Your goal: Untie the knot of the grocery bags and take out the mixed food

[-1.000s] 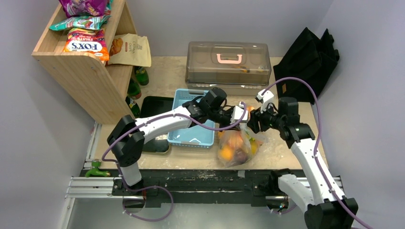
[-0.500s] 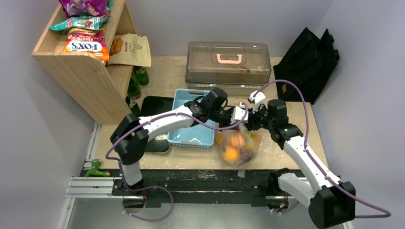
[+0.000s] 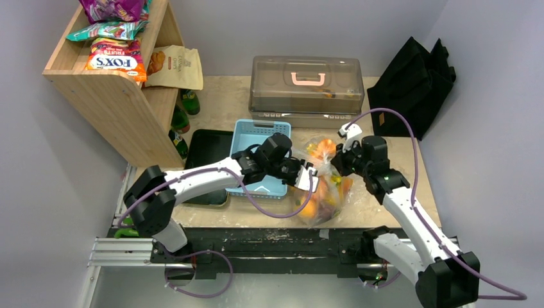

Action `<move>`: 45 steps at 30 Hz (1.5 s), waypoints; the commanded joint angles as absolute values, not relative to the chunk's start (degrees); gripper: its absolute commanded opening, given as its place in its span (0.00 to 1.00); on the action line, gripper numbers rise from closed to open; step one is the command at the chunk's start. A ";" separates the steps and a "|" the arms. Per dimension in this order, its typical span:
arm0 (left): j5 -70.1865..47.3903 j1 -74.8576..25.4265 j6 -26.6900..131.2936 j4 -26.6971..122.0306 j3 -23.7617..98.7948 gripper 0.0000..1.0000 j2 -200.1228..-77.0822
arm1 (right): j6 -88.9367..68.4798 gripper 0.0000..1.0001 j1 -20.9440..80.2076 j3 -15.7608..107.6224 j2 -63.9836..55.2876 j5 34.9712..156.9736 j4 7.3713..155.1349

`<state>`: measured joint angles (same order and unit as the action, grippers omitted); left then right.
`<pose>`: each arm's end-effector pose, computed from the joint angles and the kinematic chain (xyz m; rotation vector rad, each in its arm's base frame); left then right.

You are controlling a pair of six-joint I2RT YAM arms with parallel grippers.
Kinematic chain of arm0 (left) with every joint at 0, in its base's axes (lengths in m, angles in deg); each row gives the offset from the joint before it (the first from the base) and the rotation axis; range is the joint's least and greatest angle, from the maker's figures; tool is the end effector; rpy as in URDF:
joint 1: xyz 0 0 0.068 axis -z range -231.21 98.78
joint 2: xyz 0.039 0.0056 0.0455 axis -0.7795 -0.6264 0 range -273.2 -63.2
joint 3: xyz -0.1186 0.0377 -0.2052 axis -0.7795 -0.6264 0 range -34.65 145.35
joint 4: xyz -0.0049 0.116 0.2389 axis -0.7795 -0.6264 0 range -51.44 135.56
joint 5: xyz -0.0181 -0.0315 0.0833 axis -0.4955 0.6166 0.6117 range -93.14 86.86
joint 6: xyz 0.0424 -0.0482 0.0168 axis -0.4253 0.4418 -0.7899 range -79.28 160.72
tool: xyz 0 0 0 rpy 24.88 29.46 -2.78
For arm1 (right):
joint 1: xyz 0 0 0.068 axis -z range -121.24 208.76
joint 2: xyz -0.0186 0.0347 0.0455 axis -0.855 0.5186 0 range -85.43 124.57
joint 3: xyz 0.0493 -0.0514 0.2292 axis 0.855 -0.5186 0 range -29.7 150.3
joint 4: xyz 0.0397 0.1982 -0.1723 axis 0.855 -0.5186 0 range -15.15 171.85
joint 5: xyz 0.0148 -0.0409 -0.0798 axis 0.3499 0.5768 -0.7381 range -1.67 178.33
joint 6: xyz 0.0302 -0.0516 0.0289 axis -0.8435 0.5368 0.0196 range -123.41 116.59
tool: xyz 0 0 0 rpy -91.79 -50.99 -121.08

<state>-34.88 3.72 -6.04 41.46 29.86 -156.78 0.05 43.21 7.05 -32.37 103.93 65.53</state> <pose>0.1963 -0.3277 0.2093 1.8341 1.0763 -0.6771 0.2303 0.0788 0.2176 -0.5115 2.0830 0.4146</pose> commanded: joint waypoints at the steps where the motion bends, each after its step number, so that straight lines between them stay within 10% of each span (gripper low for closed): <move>1: -36.48 5.30 -2.20 39.08 30.79 0.42 -150.90 | -1.28 0.00 45.62 10.75 -35.22 96.40 66.28; 18: -49.27 -3.71 63.07 47.25 44.48 0.54 -160.56 | -15.73 0.00 45.60 14.89 -40.78 108.05 63.99; 27: -48.17 -2.71 56.77 41.81 47.54 0.41 -165.64 | -15.31 0.00 45.71 15.85 -40.38 106.23 62.89; 32: -50.52 -1.54 45.84 40.20 47.23 0.00 -165.30 | -13.02 0.00 45.66 14.73 -40.02 102.37 62.82; 45: -50.45 3.36 9.08 25.16 39.04 0.00 -155.99 | -6.57 0.00 46.01 13.97 -38.22 91.38 66.32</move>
